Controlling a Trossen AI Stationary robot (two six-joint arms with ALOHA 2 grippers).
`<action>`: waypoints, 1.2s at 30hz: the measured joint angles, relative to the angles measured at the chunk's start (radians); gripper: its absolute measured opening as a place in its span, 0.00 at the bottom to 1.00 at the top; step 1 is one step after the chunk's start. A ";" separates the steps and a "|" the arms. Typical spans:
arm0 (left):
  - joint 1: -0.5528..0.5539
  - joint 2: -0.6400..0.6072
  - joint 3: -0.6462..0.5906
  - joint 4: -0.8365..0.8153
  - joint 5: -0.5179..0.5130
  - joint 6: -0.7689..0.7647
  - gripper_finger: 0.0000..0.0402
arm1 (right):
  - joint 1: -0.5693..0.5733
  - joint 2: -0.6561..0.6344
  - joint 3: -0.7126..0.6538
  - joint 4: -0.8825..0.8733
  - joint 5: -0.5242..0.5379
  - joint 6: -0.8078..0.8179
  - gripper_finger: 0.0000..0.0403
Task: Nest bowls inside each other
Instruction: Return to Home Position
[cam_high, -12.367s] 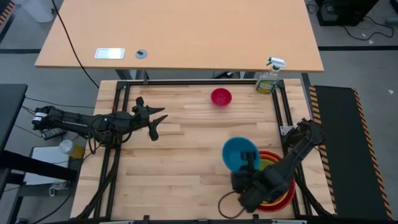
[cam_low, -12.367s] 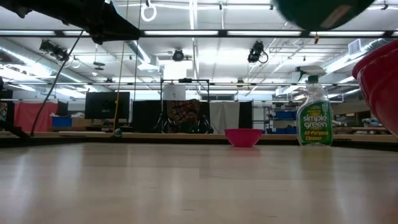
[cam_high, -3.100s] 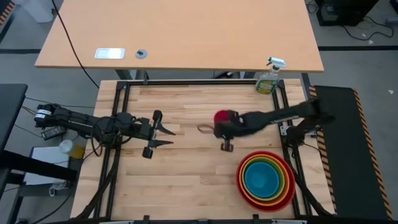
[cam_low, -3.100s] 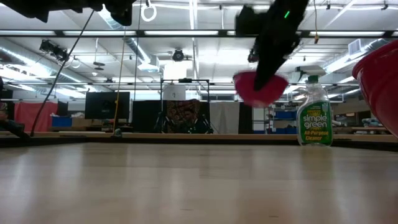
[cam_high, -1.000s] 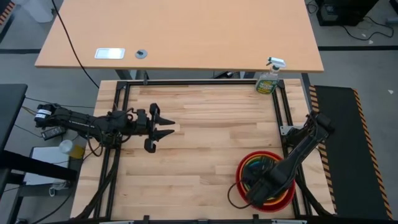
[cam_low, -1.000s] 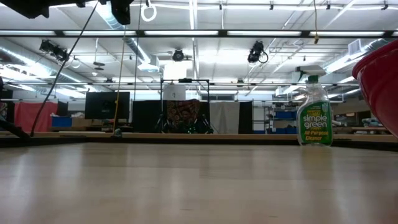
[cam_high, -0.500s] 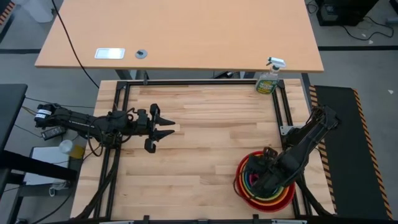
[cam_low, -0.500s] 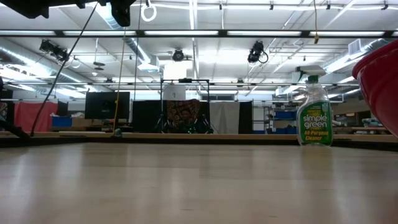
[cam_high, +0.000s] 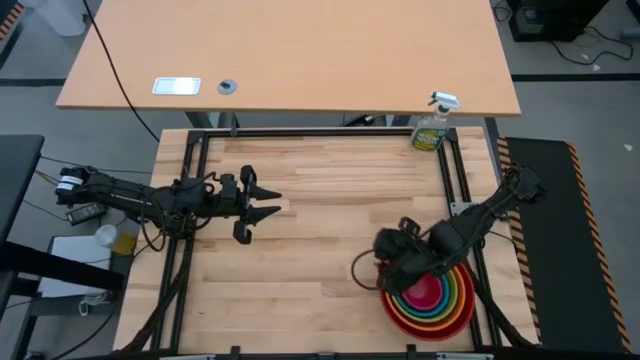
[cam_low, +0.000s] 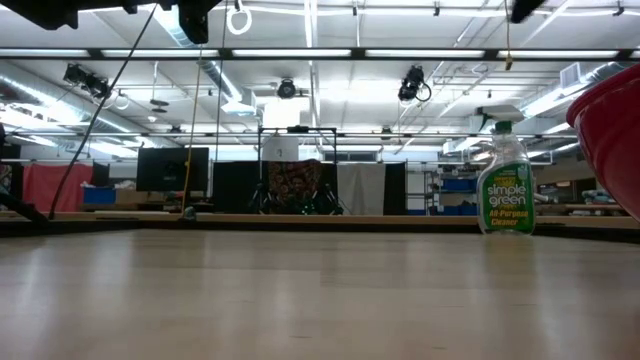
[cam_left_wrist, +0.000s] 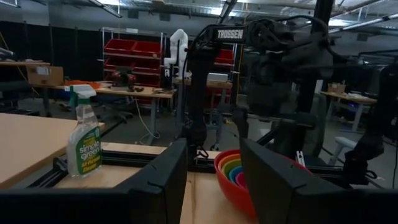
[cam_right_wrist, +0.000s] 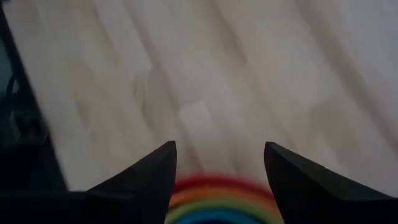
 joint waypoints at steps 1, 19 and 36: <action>0.000 0.000 0.000 0.000 0.000 0.009 0.38 | -0.012 0.000 0.000 0.015 0.027 -0.020 0.61; 0.037 0.017 0.000 0.043 -0.017 0.032 0.38 | -0.310 -0.002 -0.003 0.091 -0.014 -0.396 0.59; 0.001 -0.239 -0.091 -0.124 -0.019 0.089 0.38 | -0.543 -0.378 -0.297 0.392 -0.004 -0.664 0.41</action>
